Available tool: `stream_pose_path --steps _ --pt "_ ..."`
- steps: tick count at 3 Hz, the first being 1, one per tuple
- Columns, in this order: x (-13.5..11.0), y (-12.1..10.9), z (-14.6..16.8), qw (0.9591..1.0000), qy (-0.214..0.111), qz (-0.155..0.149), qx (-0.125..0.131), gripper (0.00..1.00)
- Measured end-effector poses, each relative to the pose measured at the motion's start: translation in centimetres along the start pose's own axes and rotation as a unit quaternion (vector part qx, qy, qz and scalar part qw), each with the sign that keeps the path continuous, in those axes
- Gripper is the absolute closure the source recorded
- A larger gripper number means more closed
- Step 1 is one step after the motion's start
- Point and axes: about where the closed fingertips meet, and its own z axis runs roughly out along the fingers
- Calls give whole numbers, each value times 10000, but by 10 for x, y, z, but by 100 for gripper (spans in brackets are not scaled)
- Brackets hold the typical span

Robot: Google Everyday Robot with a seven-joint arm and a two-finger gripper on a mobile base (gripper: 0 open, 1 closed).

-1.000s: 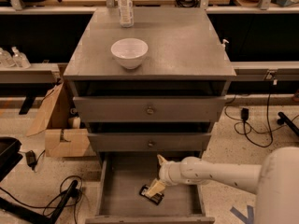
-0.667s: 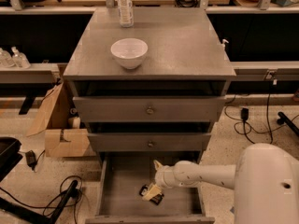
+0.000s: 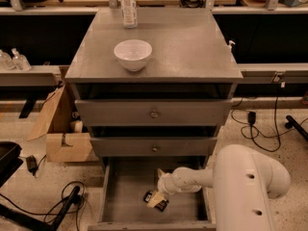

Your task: Pick rxbar chocolate from bottom drawer and place on counter

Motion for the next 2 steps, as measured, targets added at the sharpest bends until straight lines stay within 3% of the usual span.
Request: stream_pose_path --steps 2 --pt "41 -5 34 9981 597 -82 -124 0"
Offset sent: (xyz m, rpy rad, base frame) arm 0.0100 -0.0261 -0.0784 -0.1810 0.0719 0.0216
